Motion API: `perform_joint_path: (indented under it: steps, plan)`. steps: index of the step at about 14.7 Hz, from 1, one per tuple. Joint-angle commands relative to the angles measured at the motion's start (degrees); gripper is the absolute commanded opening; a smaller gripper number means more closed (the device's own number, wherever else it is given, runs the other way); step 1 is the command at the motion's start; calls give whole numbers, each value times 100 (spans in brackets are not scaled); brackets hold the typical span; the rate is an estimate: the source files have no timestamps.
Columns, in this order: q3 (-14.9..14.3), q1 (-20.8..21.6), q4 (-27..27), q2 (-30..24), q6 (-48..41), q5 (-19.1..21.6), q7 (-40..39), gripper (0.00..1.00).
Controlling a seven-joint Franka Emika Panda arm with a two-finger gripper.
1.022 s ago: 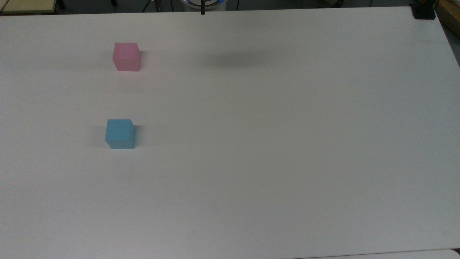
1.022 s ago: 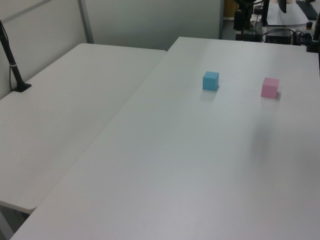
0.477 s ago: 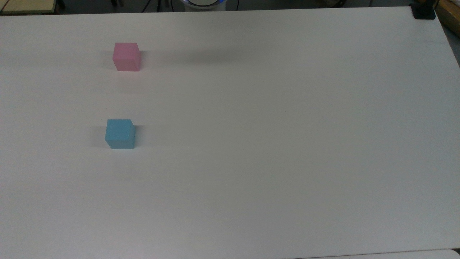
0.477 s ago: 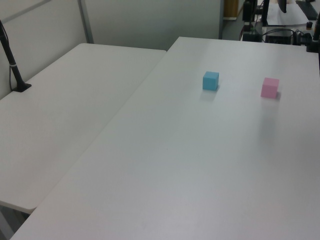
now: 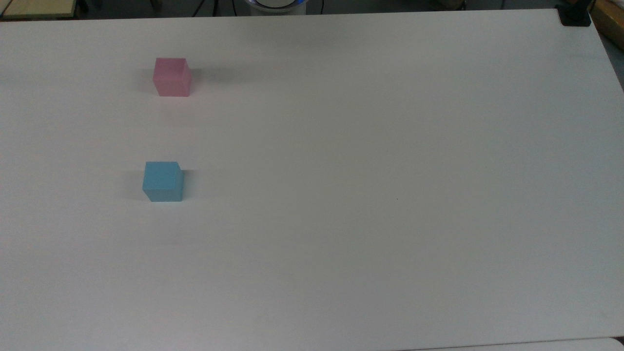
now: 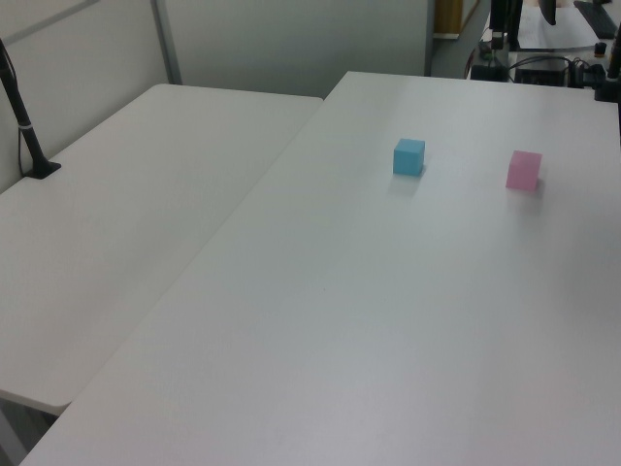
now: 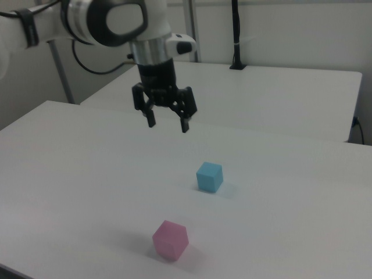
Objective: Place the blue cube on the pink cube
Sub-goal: 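Move the open gripper over the light-blue cube and lower it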
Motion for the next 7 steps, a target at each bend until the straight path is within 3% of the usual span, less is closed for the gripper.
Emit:
perform_joint_path:
  steps: [1, 4, 7]
  plan:
    - [6, 22, 313, 609, 353, -14, 15, 100]
    - [15, 39, 1174, 1513, 380, -5, 356, 100]
    - [41, 83, 1335, 2025, 686, -40, 472, 100]
